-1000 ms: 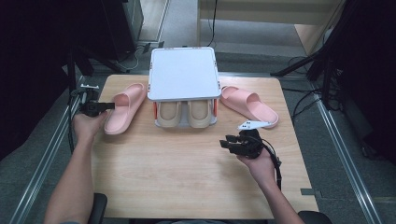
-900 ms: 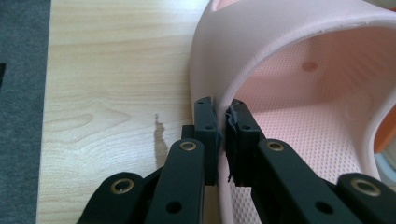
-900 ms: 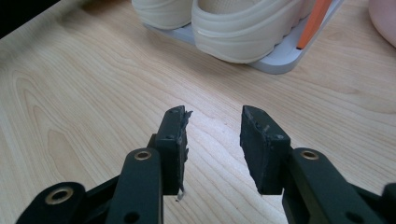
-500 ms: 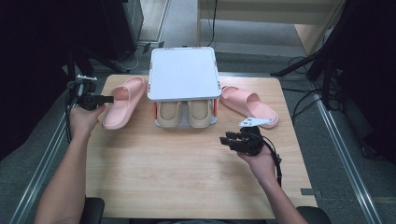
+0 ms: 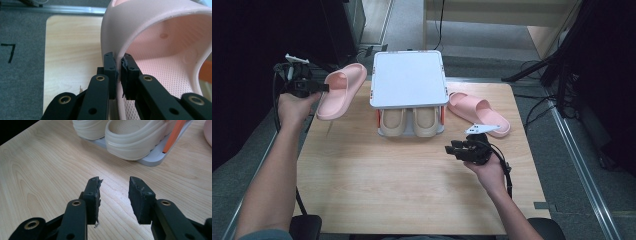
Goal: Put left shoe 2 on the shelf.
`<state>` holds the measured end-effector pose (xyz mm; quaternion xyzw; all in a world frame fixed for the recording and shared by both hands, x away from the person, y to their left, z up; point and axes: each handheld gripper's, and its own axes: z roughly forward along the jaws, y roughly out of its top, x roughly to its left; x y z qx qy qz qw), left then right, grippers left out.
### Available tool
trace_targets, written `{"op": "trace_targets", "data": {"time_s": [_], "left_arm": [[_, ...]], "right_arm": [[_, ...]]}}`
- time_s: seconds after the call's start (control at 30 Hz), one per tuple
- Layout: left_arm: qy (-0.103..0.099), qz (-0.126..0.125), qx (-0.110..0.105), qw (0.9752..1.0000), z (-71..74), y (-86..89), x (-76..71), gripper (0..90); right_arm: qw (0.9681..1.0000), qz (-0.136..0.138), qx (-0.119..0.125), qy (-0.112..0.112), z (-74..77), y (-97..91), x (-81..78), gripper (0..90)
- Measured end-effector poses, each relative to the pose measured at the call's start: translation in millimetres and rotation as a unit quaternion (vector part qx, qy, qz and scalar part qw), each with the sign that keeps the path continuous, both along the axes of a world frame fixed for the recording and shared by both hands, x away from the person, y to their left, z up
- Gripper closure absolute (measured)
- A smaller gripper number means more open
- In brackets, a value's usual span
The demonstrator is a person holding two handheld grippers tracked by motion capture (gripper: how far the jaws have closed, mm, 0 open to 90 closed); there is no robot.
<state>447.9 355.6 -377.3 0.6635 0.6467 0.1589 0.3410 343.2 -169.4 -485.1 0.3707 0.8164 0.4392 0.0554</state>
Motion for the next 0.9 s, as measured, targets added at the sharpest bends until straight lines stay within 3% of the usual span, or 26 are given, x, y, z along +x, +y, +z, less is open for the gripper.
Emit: {"op": "trace_targets", "data": {"time_s": [0.43, 0.67, 0.9], "left_arm": [[-0.024, -0.032, 0.017, 0.9991, 49.5, -43.5, 22.0, 83.9], [-0.032, -0.046, 0.016, 0.9983, 56.8, -72.8, 32.3, 83.5], [-0.029, -0.061, 0.020, 0.9975, 49.5, -104.9, 44.0, 83.5]], "right_arm": [[1.0000, -0.004, -0.002, 0.000, -0.4, -2.0, 0.6, 61.3], [1.0000, -0.001, -0.004, -0.001, -0.5, -1.6, 0.4, 61.1], [1.0000, -0.001, -0.005, 0.001, -0.6, -0.8, -0.8, 61.0]]}}
